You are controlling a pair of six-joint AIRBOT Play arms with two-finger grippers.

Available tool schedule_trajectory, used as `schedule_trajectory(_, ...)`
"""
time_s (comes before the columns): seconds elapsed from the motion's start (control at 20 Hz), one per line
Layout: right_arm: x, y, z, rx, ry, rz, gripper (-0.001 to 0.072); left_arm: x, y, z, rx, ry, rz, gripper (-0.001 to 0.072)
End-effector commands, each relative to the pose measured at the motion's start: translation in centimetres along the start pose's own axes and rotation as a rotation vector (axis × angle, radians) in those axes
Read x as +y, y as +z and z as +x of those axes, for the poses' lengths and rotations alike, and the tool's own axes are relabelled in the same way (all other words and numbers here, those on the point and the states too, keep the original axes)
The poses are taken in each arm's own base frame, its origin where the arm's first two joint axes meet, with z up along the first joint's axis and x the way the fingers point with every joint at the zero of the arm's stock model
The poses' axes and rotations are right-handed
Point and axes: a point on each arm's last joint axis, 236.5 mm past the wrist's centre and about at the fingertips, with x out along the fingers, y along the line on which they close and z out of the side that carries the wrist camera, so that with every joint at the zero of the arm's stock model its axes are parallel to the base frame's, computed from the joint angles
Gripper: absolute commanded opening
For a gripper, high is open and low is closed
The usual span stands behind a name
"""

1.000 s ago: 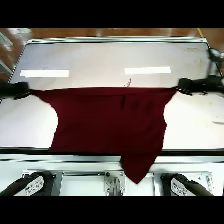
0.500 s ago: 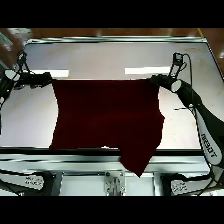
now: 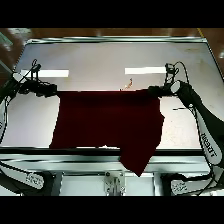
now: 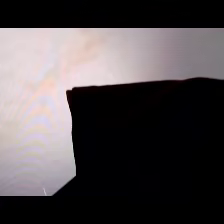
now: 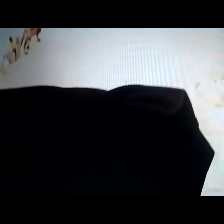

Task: Fold the shirts.

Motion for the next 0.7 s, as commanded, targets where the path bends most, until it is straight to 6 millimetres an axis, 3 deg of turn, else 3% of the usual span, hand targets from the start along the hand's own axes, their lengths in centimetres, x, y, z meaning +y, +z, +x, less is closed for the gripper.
schedule_trajectory(0.0,-0.3,-9.4,-2.5,0.413,-0.001,0.005,0.0063,1.1,-6.7,-1.0,0.289,0.007,-0.008,0.0034)
schedule_trajectory(0.25,-1.7,-12.6,-2.2,0.546,-0.075,0.094,0.0063,1.1,-9.1,-0.4,0.395,0.002,-0.107,0.0034)
schedule_trajectory(0.45,-1.3,-12.9,-1.8,0.556,-0.064,0.120,0.0064,1.1,-9.3,-0.1,0.402,0.005,-0.151,0.0035)
schedule_trajectory(0.5,-1.1,-12.8,-1.9,0.553,-0.056,0.126,0.0106,1.0,-9.4,-0.2,0.409,0.003,-0.151,0.0043)
schedule_trajectory(0.55,-1.1,-12.3,-2.2,0.537,-0.055,0.125,0.0267,0.9,-9.6,-0.6,0.423,-0.002,-0.149,0.0208)
schedule_trajectory(0.6,-0.7,-11.6,-2.9,0.525,-0.046,0.118,0.0386,0.9,-9.4,-1.0,0.428,-0.004,-0.147,0.0450)
schedule_trajectory(0.65,-0.3,-10.7,-4.4,0.517,-0.035,0.085,0.0407,0.9,-9.1,-1.9,0.427,-0.008,-0.147,0.0520)
